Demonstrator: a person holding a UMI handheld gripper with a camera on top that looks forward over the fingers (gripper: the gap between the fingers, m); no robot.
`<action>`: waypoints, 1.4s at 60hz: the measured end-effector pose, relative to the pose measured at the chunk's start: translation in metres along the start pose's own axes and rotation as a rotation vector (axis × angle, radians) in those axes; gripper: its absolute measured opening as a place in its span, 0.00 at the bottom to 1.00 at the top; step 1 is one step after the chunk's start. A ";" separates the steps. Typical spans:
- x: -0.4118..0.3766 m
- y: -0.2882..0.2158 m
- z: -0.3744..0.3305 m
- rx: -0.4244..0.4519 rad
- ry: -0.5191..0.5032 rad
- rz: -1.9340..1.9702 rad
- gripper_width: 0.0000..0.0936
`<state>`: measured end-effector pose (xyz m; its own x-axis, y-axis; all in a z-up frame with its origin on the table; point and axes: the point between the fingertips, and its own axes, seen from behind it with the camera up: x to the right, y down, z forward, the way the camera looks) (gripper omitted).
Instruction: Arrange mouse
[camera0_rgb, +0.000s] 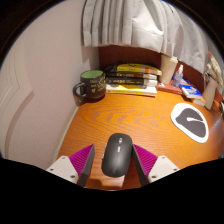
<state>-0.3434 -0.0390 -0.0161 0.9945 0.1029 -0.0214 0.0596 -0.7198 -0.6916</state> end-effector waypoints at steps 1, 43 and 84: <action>0.000 -0.001 0.001 -0.003 0.000 0.000 0.79; 0.055 -0.157 -0.051 0.035 -0.011 -0.057 0.40; 0.352 -0.122 0.008 -0.021 0.081 0.018 0.39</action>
<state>-0.0015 0.0909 0.0547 0.9991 0.0347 0.0251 0.0426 -0.7355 -0.6762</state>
